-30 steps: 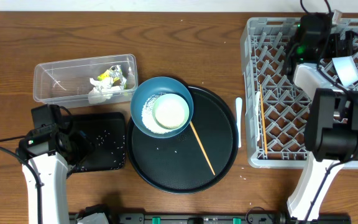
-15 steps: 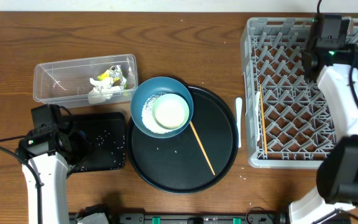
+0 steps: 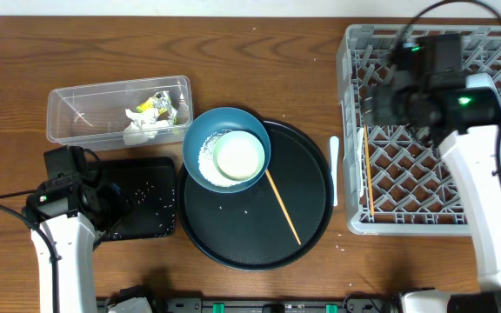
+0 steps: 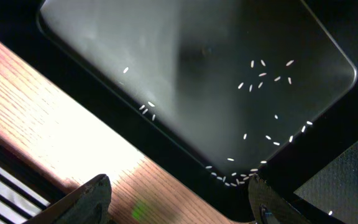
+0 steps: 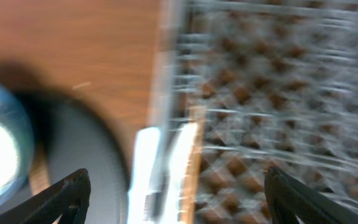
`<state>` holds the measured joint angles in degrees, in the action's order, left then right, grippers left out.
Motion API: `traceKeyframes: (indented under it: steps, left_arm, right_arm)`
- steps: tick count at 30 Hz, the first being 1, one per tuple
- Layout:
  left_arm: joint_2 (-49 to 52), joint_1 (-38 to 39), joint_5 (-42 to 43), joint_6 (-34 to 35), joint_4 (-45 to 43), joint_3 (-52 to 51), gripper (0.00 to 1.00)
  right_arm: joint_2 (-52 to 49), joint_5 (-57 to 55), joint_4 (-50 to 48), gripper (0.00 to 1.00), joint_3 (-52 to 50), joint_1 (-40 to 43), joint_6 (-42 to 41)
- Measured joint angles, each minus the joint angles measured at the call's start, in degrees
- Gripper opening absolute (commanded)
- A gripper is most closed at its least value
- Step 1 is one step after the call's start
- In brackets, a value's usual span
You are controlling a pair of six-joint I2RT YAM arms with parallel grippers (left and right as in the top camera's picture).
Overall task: Sort waste into correct bins and load items into the dishwasher rack
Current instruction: 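Move the right gripper back toward the black tray, then reach the left gripper to the teal rice bowl and grasp its rim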
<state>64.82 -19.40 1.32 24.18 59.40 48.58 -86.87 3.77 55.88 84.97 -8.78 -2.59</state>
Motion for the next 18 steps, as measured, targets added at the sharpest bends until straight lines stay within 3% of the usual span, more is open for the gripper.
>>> traceKeyframes:
  steps: [10, 18]
  left_arm:
    - [0.00, 1.73, 1.77, -0.94, -0.15, 0.02, 0.72]
    - [0.11, 17.40, 2.34, -2.21, -1.40, 7.13, 0.72]
  right_arm:
    - [0.04, 4.83, 5.70, 0.82, 0.00, -15.41, -7.08]
    - [0.04, 5.27, 10.88, 0.81, -0.02, -14.84, -11.61]
